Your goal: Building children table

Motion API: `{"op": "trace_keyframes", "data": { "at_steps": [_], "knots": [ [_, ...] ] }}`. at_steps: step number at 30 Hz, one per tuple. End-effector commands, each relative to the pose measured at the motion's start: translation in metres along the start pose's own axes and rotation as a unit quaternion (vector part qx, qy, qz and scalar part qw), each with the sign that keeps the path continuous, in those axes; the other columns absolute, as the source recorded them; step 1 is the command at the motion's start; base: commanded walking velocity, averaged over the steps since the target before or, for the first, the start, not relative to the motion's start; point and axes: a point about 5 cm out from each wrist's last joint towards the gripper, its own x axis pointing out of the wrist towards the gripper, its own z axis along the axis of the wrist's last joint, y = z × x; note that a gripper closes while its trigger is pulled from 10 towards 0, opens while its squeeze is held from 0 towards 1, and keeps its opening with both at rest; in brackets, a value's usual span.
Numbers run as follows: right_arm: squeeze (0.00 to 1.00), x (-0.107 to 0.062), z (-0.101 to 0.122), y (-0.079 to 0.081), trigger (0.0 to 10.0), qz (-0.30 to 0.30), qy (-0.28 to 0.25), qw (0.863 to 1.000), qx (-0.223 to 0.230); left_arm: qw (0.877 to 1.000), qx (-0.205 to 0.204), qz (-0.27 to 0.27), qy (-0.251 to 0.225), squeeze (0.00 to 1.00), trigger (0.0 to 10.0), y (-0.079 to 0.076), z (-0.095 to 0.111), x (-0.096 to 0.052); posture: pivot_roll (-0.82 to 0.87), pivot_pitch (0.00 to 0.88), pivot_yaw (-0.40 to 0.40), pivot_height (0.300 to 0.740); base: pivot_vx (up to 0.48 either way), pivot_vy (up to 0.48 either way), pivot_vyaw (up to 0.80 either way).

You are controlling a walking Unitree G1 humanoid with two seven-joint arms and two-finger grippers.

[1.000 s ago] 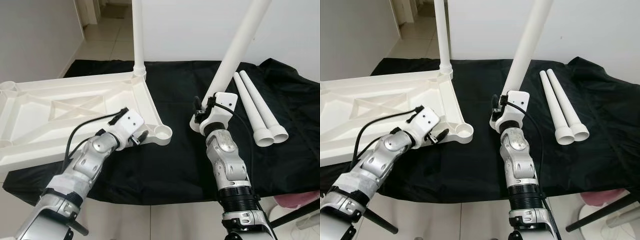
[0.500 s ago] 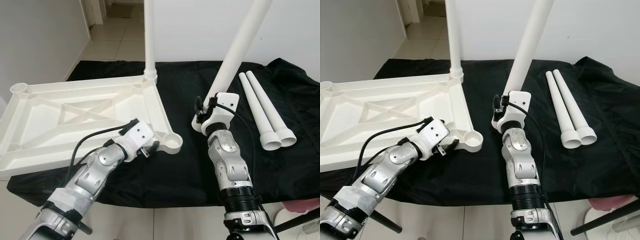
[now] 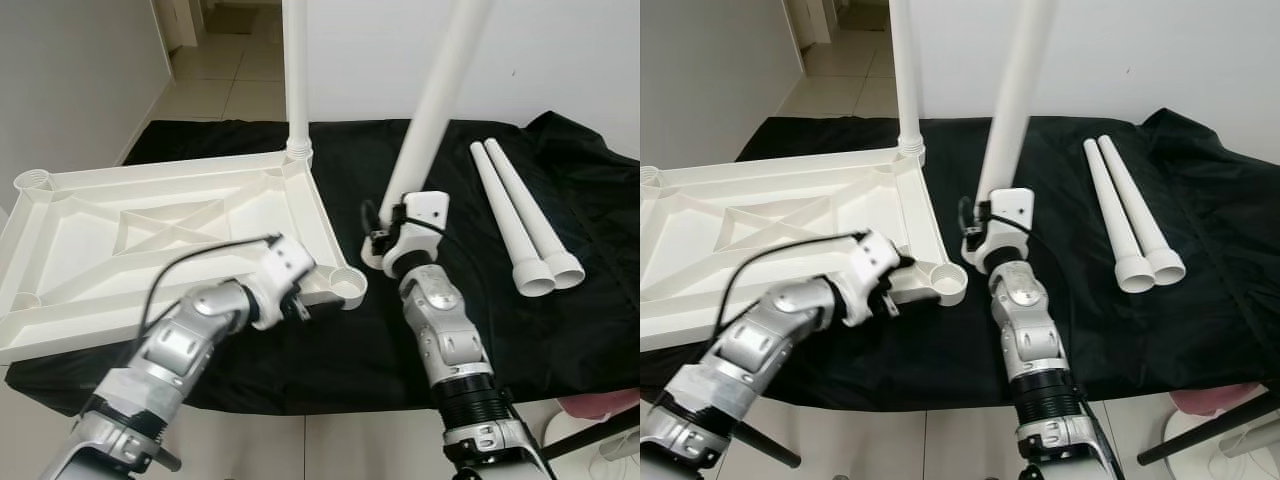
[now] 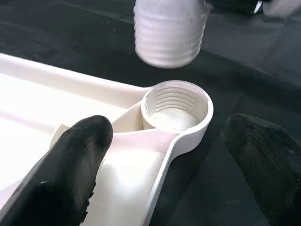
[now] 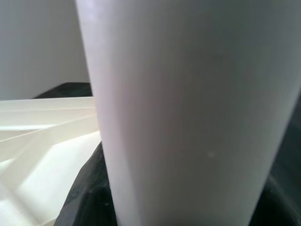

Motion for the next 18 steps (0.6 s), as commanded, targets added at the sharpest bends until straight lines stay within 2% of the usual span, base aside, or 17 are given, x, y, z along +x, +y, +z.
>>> {"op": "trace_keyframes", "data": {
  "at_steps": [1,4,12,18],
  "knots": [
    [0.0,-0.002,-0.001,0.005,10.0,0.029,-0.007,1.0,-0.001,1.0,-0.004,0.024,0.001,0.0,10.0,0.006,0.001,-0.006,0.04,0.0,-0.02,0.74,0.0,0.0,0.0],
    [0.0,-0.004,-0.006,0.011,10.0,0.06,-0.006,0.998,0.001,0.999,-0.008,0.042,0.012,0.0,10.0,0.011,-0.002,-0.011,0.05,0.0,-0.033,0.74,0.0,0.0,0.0],
    [0.0,-0.004,-0.014,0.011,10.0,0.067,0.007,0.998,-0.001,0.998,-0.005,0.038,0.04,0.0,10.0,0.008,-0.012,-0.009,0.05,0.0,-0.046,0.74,0.0,0.0,0.0],
    [0.0,-0.006,-0.02,0.003,10.0,0.055,0.013,0.998,-0.008,0.992,0.048,-0.02,0.119,0.0,10.0,-0.018,-0.039,0.001,0.05,0.0,-0.048,0.74,0.0,0.0,0.0]
  ]
}}
